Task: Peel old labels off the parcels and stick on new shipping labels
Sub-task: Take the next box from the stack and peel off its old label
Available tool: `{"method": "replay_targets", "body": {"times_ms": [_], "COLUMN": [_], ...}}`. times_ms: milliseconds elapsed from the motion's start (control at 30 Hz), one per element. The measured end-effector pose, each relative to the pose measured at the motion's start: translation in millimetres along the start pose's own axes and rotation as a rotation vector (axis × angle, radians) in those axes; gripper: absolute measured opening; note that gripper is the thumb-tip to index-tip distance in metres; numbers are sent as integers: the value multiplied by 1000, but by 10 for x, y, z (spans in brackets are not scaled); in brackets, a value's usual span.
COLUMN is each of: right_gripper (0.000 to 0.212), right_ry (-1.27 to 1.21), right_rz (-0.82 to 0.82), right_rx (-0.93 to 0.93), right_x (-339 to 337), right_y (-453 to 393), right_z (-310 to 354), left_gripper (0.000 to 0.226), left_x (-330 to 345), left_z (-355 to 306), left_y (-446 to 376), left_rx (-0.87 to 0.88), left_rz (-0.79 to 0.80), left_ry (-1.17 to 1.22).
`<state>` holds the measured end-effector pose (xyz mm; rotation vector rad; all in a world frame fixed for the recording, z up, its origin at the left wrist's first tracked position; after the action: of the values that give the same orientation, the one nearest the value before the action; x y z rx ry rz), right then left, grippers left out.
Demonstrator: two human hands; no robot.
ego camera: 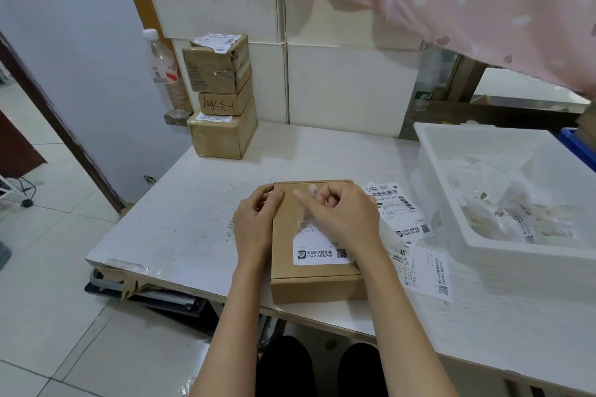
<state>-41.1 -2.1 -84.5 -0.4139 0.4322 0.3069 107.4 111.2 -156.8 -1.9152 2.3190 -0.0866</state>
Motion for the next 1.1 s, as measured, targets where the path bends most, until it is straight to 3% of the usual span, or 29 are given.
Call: {"method": "replay_targets", "body": {"times_ms": [67,167,267,333,433,567,733,1100], "right_gripper": [49,10,28,26,11,14,17,18], "right_ry": [-169,-92,158,234,194,143,-74,-143], "right_rz": [6,-139,-137,-150,-212,-168,-152,-176], "right_rx": [138,90,-43,-105,-158,-237,-196,-78], "right_x": [-12,-117,-43,-26,-58,-25,-97,-138], "right_y": [0,-34,-39,-30,-15,4,32,18], "right_z": [-78,-112,-104,-66,-22,64,128,39], "left_gripper": [35,36,35,35,35,34,33,36], "left_x": [-2,-9,-10,-11,-8,-9,-17,-24], "left_z": [-6,7,16,13,12,14,-8,15], "left_y": [6,6,-2,-8,-12,-12,-1,-9], "left_rx": [-2,-19,-19,-15,-10,-9,-8,-19], "left_rz": [0,-6,-11,-15,-15,-11,-19,-25], "left_ry": [9,9,-8,-9,-8,-7,4,-10]}}
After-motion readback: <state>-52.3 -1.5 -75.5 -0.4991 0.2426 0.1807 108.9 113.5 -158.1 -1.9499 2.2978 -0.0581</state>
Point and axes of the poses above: each hand's wrist, its own y-axis away from the middle knuckle, its own x-axis out of the palm, z = x × y, the point moved 9 cm from there along -y, towards the middle knuckle, and after that the axes turned 15 degrees about -z, right-handed, at the moved point
